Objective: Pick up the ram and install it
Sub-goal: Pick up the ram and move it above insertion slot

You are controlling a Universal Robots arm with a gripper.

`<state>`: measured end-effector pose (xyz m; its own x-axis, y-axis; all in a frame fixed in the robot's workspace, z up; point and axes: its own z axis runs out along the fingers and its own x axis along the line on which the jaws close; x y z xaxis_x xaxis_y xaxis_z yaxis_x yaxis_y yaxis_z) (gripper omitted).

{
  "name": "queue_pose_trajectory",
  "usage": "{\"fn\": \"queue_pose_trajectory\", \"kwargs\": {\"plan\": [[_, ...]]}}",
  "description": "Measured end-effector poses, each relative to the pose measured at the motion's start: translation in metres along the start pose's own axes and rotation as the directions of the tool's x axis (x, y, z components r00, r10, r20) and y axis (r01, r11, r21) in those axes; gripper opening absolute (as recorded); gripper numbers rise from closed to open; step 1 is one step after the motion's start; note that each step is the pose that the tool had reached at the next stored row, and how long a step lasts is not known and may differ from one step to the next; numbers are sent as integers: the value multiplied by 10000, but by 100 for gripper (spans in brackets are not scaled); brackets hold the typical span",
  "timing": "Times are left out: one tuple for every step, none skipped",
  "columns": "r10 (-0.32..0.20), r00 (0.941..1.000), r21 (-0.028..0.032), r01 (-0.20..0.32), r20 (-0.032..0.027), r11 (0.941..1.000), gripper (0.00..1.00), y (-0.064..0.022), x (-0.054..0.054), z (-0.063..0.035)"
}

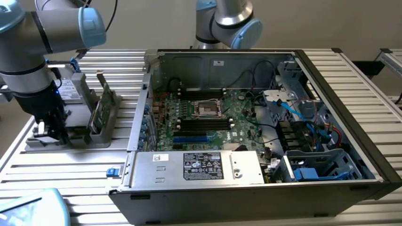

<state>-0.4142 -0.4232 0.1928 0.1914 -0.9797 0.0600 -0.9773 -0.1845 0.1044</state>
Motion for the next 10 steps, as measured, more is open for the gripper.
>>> {"fn": "queue_pose_trajectory", "kwargs": {"plan": [[0, 10000, -9, 0, 0, 10000, 31, 0, 0, -1], [-1, 10000, -15, 1, 2, 10000, 31, 0, 0, -1], [-1, 10000, -20, 1, 3, 10000, 31, 0, 0, -1], [-2, 10000, -24, 2, 4, 10000, 31, 0, 0, -1], [-2, 10000, -29, 2, 4, 10000, 31, 0, 1, -1], [-3, 10000, -32, 3, 5, 10000, 31, 0, 1, -1], [-3, 10000, -36, 3, 6, 10000, 31, -1, 0, -1], [-3, 10000, -41, 3, 7, 10000, 29, 0, 0, -1], [-4, 10000, -45, 4, 9, 10000, 23, 0, 0, 0], [-3, 10000, -48, 3, 8, 10000, 16, -1, 1, 0]]}}
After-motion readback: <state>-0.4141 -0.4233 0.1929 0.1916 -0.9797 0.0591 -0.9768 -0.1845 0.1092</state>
